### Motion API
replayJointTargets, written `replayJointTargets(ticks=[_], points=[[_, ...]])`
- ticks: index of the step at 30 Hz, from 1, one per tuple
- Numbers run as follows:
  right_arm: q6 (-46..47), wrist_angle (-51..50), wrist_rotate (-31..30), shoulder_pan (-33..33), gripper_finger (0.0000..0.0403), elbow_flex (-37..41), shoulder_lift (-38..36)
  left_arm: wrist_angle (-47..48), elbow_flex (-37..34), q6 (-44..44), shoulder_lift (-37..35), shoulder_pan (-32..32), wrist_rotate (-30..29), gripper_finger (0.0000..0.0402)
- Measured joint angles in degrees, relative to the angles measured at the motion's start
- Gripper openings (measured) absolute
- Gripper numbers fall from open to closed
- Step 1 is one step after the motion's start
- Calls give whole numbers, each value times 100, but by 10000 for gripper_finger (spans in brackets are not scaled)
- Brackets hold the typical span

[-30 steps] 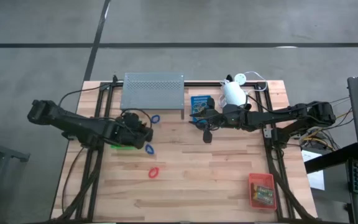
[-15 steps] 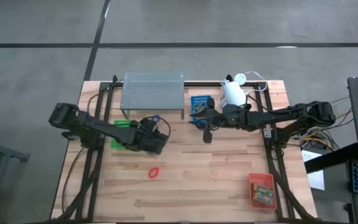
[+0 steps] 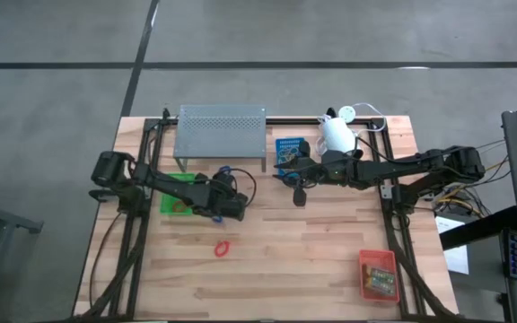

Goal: Pick & Place Office Desk Supplies
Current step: Put the blue spring keychain into the green bin

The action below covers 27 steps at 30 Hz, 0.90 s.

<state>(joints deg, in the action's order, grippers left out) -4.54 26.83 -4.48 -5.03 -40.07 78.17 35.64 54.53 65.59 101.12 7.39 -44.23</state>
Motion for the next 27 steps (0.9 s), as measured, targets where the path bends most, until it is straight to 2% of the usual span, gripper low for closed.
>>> replayJointTargets(ticks=[16, 21, 27], points=[[0, -1, 0, 2, 127, 0, 0, -270, -53, -607, -2, -137, -190, 142], [0, 0, -1, 0, 127, 0, 0, -432, -58, -433, 144, -263, -202, 142], [0, -1, 1, 0, 127, 0, 0, -640, -60, -846, 406, -399, -88, 142]])
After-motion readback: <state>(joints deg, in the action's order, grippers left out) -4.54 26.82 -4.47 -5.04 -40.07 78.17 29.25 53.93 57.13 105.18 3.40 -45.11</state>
